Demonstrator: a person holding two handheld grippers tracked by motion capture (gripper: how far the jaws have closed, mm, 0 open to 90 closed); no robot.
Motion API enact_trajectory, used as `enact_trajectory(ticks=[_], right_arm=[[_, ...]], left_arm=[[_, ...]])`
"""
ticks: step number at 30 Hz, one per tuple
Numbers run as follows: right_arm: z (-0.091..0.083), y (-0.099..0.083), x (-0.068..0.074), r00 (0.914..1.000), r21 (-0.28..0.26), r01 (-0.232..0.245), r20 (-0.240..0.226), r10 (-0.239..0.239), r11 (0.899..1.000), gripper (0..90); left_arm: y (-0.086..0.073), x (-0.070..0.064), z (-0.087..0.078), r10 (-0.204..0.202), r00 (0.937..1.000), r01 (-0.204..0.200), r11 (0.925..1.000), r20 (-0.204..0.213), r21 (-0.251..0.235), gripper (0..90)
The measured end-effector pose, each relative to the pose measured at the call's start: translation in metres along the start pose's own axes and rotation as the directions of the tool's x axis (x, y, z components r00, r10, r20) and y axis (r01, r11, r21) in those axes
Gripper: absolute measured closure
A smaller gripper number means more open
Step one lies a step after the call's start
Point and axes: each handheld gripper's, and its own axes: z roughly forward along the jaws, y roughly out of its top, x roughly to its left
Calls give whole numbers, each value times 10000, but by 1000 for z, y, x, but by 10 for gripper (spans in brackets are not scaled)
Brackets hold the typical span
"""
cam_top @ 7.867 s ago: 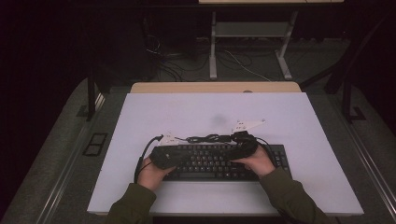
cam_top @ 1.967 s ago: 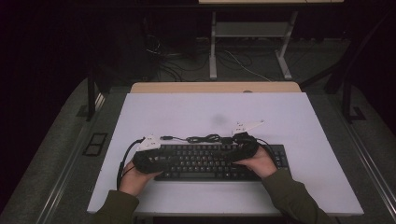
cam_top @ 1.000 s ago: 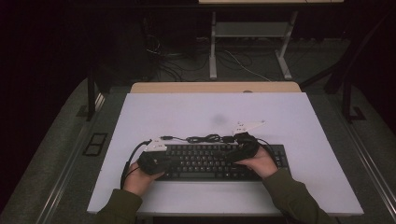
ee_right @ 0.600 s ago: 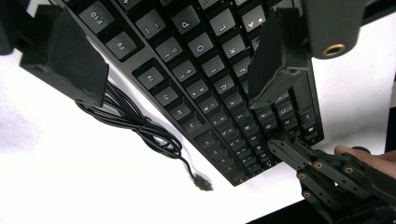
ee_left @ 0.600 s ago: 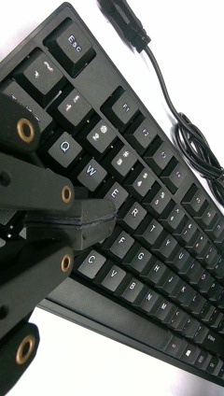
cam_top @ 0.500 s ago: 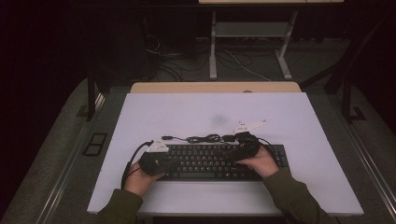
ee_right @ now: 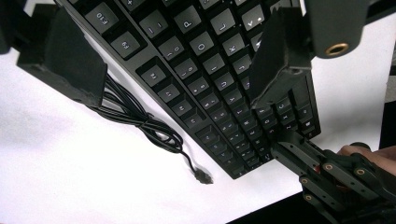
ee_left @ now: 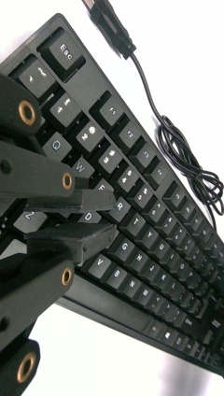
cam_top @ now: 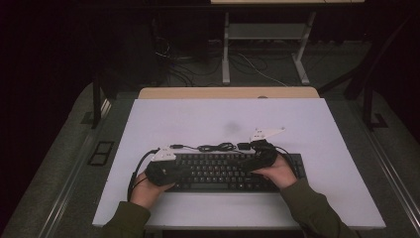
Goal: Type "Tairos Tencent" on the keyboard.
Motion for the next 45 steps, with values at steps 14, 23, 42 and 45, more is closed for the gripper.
enact_trajectory(ticks=[14,23,42,45], right_arm=[[-3,-3,-4,9999,-255,-42,-154,39,9997,182],[-3,-3,-4,10000,-215,8,-75,-10,9998,181],[-4,-3,-5,10000,-214,60,-7,-60,9998,180],[-4,-2,-5,10000,-225,67,-12,-67,9997,180]], left_arm=[[4,-9,-3,-34,9987,38,10000,511,-85,893],[5,-22,3,236,9935,-256,9995,1113,166,893],[1,-30,22,627,9853,-779,9928,1588,912,894],[0,-31,25,700,9851,-870,9908,1574,1041,895]])
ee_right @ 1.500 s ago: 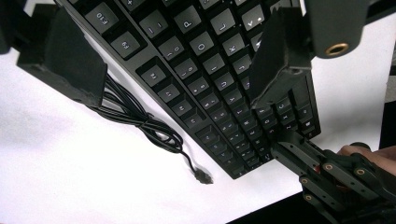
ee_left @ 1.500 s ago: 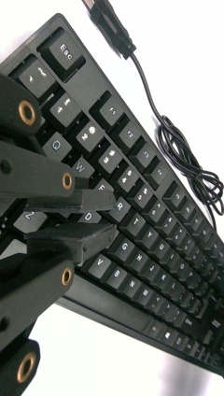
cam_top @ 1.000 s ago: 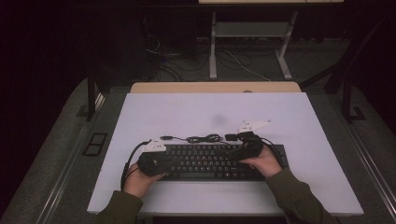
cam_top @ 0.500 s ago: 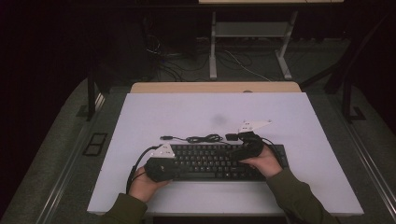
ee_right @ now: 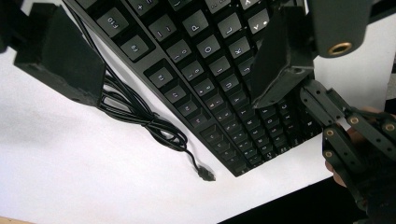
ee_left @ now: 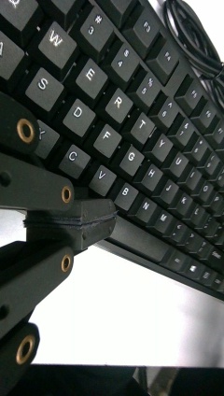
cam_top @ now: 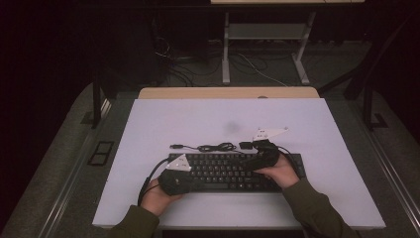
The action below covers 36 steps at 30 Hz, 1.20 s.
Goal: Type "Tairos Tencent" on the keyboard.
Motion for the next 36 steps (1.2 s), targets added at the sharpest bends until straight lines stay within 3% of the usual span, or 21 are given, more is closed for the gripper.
enact_trajectory(ticks=[5,16,36], right_arm=[[-1,0,0,10000,-41,-8,4,8,10000,180],[0,0,0,10000,-50,-29,-65,29,10000,180],[-2,-1,0,9997,35,-218,-116,218,9998,167]], left_arm=[[1,0,-1,77,10000,-77,10000,-16,-18,894],[3,4,-10,-172,9998,165,9981,-102,-594,891],[6,12,-19,-518,9963,426,9907,-689,-1292,527]])
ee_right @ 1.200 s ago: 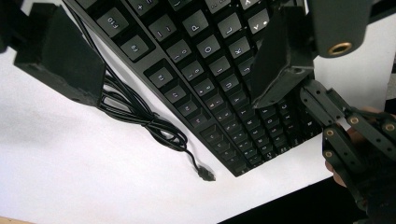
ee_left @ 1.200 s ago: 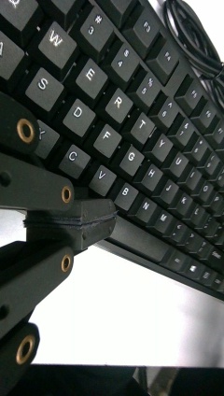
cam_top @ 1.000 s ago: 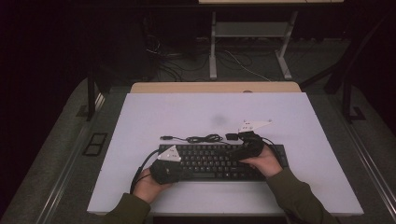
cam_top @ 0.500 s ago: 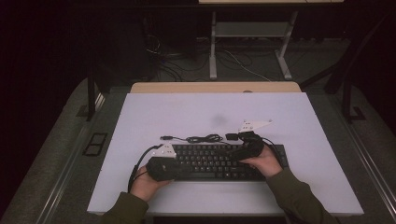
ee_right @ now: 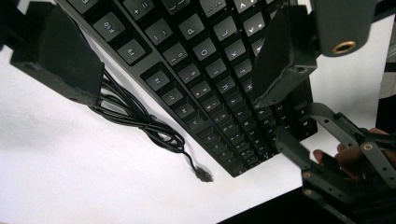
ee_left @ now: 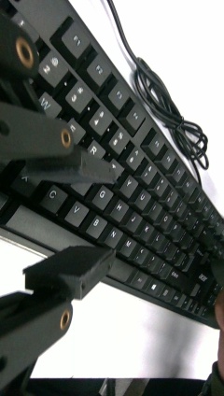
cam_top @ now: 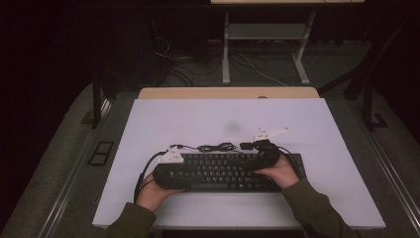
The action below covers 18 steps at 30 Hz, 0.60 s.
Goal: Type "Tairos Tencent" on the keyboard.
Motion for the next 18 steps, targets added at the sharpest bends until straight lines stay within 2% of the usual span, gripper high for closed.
enact_trajectory(ticks=[2,6,14,18], right_arm=[[-1,0,1,10000,48,33,-52,-33,10000,167],[-2,-1,3,10000,156,37,-68,-36,9999,183],[-8,-3,7,9998,198,208,-80,-206,9996,384],[-13,-6,7,9996,286,256,-98,-254,9993,486]], left_arm=[[0,1,0,-139,9999,139,9998,-70,-125,486],[0,3,-1,-163,9997,158,9996,-188,-241,411],[1,7,0,-312,9985,292,9986,-456,-436,267],[2,9,1,-325,9980,294,9980,-551,-563,227]])
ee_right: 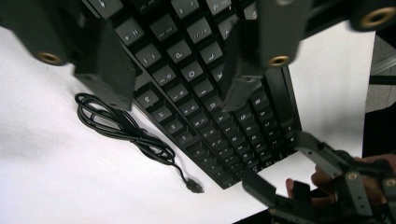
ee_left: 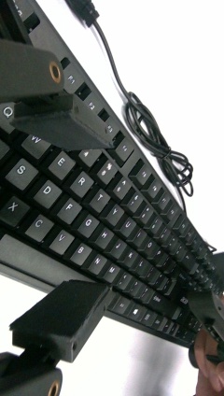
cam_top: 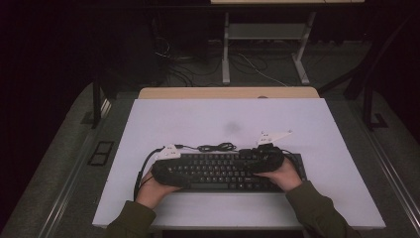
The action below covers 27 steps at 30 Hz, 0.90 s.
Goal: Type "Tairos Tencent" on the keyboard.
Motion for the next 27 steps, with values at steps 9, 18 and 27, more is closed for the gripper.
enact_trajectory(ticks=[9,18,27], right_arm=[[-13,-7,0,9994,216,324,77,-326,9992,711],[-21,-13,1,9986,511,517,-94,-513,9974,861],[-31,-24,1,9985,842,549,-110,-542,9949,893]], left_arm=[[4,0,6,-62,10000,62,10000,-67,-75,189],[12,1,13,-39,9999,38,9999,-124,-140,186],[17,6,13,-25,9998,21,9998,-200,-194,186]])
